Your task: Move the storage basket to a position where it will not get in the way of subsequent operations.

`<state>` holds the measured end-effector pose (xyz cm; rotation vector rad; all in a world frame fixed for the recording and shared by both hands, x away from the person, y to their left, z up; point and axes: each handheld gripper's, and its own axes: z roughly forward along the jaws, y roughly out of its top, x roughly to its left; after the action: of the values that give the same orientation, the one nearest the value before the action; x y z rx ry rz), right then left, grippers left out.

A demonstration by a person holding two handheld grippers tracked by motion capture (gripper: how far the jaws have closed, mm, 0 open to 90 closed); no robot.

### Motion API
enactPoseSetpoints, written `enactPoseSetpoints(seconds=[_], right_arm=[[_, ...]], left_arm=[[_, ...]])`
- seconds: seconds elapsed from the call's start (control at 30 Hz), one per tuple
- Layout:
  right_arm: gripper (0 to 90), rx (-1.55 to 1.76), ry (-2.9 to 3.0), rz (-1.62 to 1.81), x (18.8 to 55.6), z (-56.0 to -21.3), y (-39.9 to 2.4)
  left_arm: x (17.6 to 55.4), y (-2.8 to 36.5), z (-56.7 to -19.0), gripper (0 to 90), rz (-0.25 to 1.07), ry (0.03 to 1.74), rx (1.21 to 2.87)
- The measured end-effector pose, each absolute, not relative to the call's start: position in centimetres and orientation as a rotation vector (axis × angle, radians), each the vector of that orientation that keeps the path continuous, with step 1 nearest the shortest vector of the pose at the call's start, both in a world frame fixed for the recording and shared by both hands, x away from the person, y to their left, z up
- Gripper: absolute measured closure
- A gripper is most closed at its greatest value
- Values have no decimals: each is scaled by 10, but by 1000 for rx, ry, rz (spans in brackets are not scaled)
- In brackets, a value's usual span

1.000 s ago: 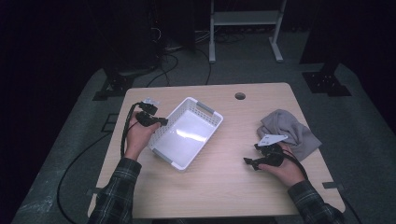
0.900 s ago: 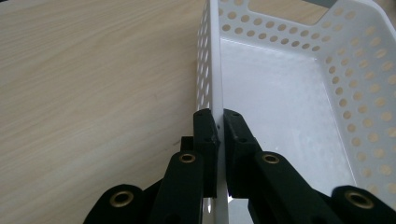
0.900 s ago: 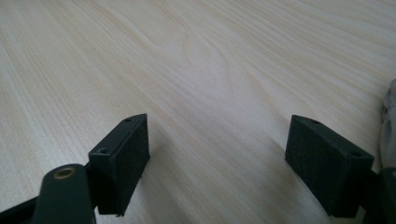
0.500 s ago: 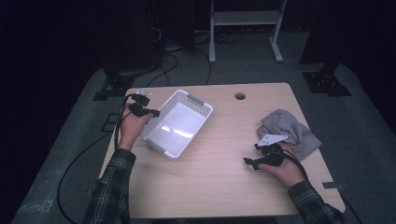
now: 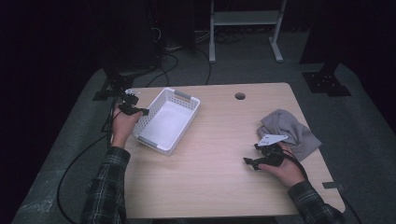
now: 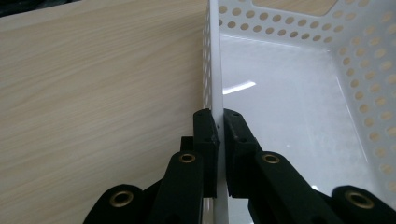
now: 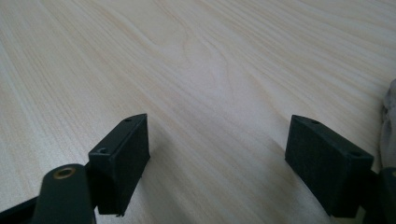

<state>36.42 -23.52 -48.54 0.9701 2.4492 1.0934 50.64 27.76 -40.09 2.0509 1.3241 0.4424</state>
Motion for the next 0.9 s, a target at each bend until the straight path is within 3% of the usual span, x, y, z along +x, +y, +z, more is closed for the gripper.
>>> enactPoseSetpoints(seconds=[0.43, 0.5, 0.73, 0.9], right_arm=[[201, 970, 2448, 1095, 364, -486, -235], [201, 970, 2449, 1095, 364, -486, -235], [201, 966, 2450, 1094, 364, -486, -235], [201, 967, 2449, 1093, 364, -486, -235]], left_arm=[[508, 288, -412, 839, 457, 1366, 2040], [506, 289, -411, 756, 475, 1367, 2033], [495, 297, -401, 625, 521, 1367, 1973], [486, 296, -391, 602, 502, 1327, 1981]])
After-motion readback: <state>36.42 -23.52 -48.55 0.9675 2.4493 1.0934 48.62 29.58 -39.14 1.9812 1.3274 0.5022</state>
